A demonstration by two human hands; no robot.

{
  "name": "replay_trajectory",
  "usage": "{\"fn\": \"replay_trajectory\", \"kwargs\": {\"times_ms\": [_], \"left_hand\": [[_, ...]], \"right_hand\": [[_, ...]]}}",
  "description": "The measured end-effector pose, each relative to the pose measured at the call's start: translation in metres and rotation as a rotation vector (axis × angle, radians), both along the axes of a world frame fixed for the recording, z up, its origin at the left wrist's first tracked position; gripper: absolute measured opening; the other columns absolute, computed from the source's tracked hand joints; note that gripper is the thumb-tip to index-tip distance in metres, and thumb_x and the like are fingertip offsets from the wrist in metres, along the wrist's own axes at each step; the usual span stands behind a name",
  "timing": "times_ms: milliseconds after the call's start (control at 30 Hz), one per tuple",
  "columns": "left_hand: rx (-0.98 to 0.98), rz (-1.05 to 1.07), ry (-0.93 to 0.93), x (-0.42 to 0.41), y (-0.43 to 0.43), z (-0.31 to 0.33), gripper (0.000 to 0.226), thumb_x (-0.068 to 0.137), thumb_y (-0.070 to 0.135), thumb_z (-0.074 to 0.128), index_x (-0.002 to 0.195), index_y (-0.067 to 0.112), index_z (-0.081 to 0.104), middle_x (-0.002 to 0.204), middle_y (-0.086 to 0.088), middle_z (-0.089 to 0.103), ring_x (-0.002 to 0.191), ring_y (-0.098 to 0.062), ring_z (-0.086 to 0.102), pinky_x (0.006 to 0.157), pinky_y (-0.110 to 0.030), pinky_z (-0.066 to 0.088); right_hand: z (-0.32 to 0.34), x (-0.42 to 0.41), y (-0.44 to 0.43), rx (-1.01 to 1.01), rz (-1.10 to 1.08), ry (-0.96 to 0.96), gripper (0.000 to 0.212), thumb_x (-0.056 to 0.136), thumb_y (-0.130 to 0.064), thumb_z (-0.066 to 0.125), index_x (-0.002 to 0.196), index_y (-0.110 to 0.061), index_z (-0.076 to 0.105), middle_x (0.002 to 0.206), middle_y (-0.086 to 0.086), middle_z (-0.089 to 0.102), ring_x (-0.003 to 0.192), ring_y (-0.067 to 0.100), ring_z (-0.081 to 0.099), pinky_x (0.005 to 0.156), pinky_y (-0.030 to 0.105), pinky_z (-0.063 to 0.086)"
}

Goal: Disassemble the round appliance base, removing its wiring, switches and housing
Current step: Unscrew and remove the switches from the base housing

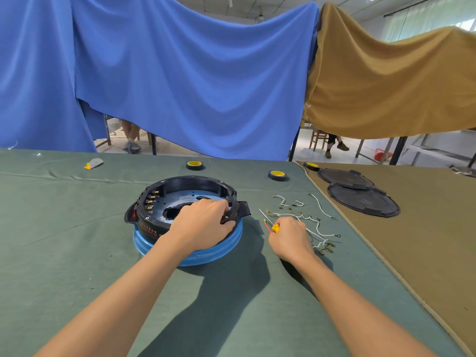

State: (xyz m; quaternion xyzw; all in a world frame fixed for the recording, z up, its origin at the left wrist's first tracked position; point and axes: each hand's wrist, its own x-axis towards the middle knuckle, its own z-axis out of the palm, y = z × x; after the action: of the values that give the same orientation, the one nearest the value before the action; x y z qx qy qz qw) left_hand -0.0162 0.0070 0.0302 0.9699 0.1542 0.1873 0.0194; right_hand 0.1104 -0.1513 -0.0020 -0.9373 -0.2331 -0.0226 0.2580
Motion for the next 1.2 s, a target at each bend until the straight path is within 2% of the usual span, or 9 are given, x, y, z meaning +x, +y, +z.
{"fn": "replay_trajectory", "kwargs": {"times_ms": [100, 167, 233, 400, 533, 667, 833, 1000, 1200], "left_hand": [[0.051, -0.046, -0.002, -0.004, 0.009, -0.002, 0.029, 0.095, 0.048, 0.046, 0.105, 0.022, 0.054, 0.090, 0.008, 0.058, 0.082, -0.020, 0.056, 0.061, -0.032, 0.038], [0.110, -0.085, -0.017, -0.008, 0.018, -0.004, 0.034, 0.095, 0.052, 0.042, 0.105, 0.022, 0.055, 0.084, 0.010, 0.053, 0.081, -0.020, 0.056, 0.059, -0.032, 0.039], [0.183, -0.110, -0.038, -0.014, 0.030, -0.006, 0.041, 0.094, 0.061, 0.037, 0.101, 0.025, 0.056, 0.084, 0.011, 0.057, 0.080, -0.019, 0.057, 0.057, -0.032, 0.040], [0.277, -0.049, -0.054, -0.028, 0.062, -0.004, 0.056, 0.087, 0.075, 0.027, 0.093, 0.027, 0.057, 0.078, 0.012, 0.056, 0.074, -0.019, 0.056, 0.057, -0.031, 0.038], [0.266, 0.118, -0.054, -0.018, 0.051, -0.002, 0.057, 0.085, 0.077, 0.029, 0.094, 0.026, 0.053, 0.089, 0.010, 0.065, 0.080, -0.020, 0.062, 0.056, -0.031, 0.031], [0.196, 0.235, 0.007, 0.004, 0.025, -0.007, 0.052, 0.092, 0.068, 0.035, 0.085, 0.017, 0.045, 0.090, -0.001, 0.064, 0.079, -0.027, 0.059, 0.058, -0.033, 0.031], [0.218, 0.328, -0.069, 0.017, 0.010, -0.014, 0.037, 0.097, 0.053, 0.041, 0.084, 0.018, 0.047, 0.081, -0.002, 0.060, 0.066, -0.024, 0.046, 0.048, -0.029, 0.016], [0.359, 0.256, -0.143, 0.004, 0.020, -0.024, 0.039, 0.096, 0.055, 0.040, 0.091, 0.021, 0.058, 0.077, 0.004, 0.066, 0.070, -0.020, 0.064, 0.048, -0.030, 0.022], [0.360, 0.157, -0.242, -0.015, 0.031, -0.024, 0.036, 0.089, 0.053, 0.055, 0.078, 0.019, 0.064, 0.063, 0.003, 0.064, 0.058, -0.021, 0.062, 0.047, -0.027, 0.022]], "right_hand": [[0.002, 0.003, 0.000, 0.042, 0.011, -0.035, 0.017, 0.089, -0.024, 0.056, 0.076, -0.015, 0.052, 0.092, 0.012, 0.062, 0.093, 0.033, 0.053, 0.067, 0.032, 0.036], [0.005, 0.003, -0.002, 0.100, 0.021, -0.048, 0.019, 0.091, -0.033, 0.057, 0.095, -0.015, 0.062, 0.101, 0.009, 0.065, 0.102, 0.031, 0.056, 0.073, 0.033, 0.038], [0.009, 0.002, -0.005, 0.163, 0.067, -0.032, 0.026, 0.092, -0.038, 0.056, 0.108, -0.019, 0.064, 0.106, 0.003, 0.066, 0.097, 0.024, 0.054, 0.075, 0.030, 0.037], [0.019, -0.007, -0.010, 0.150, 0.297, -0.012, 0.016, 0.094, -0.033, 0.054, 0.099, -0.024, 0.066, 0.089, -0.002, 0.067, 0.095, 0.021, 0.056, 0.073, 0.028, 0.039], [0.021, -0.017, 0.001, 0.114, 0.399, -0.067, 0.021, 0.096, -0.031, 0.055, 0.108, -0.020, 0.068, 0.106, 0.002, 0.068, 0.105, 0.023, 0.053, 0.075, 0.025, 0.033], [0.018, -0.023, 0.017, 0.122, 0.352, -0.077, 0.024, 0.098, -0.032, 0.049, 0.111, -0.024, 0.067, 0.112, 0.002, 0.069, 0.111, 0.027, 0.053, 0.086, 0.032, 0.040], [0.014, -0.022, 0.024, 0.127, 0.320, -0.073, 0.024, 0.099, -0.030, 0.047, 0.110, -0.022, 0.067, 0.109, 0.004, 0.070, 0.108, 0.030, 0.056, 0.086, 0.034, 0.043], [0.010, -0.029, 0.026, 0.152, 0.386, -0.024, 0.025, 0.100, -0.026, 0.044, 0.110, -0.017, 0.065, 0.101, 0.007, 0.070, 0.103, 0.029, 0.057, 0.083, 0.035, 0.042], [-0.004, -0.044, 0.037, 0.159, 0.434, -0.007, 0.016, 0.102, -0.020, 0.036, 0.102, -0.015, 0.051, 0.099, 0.012, 0.066, 0.100, 0.032, 0.055, 0.079, 0.038, 0.040]]}}
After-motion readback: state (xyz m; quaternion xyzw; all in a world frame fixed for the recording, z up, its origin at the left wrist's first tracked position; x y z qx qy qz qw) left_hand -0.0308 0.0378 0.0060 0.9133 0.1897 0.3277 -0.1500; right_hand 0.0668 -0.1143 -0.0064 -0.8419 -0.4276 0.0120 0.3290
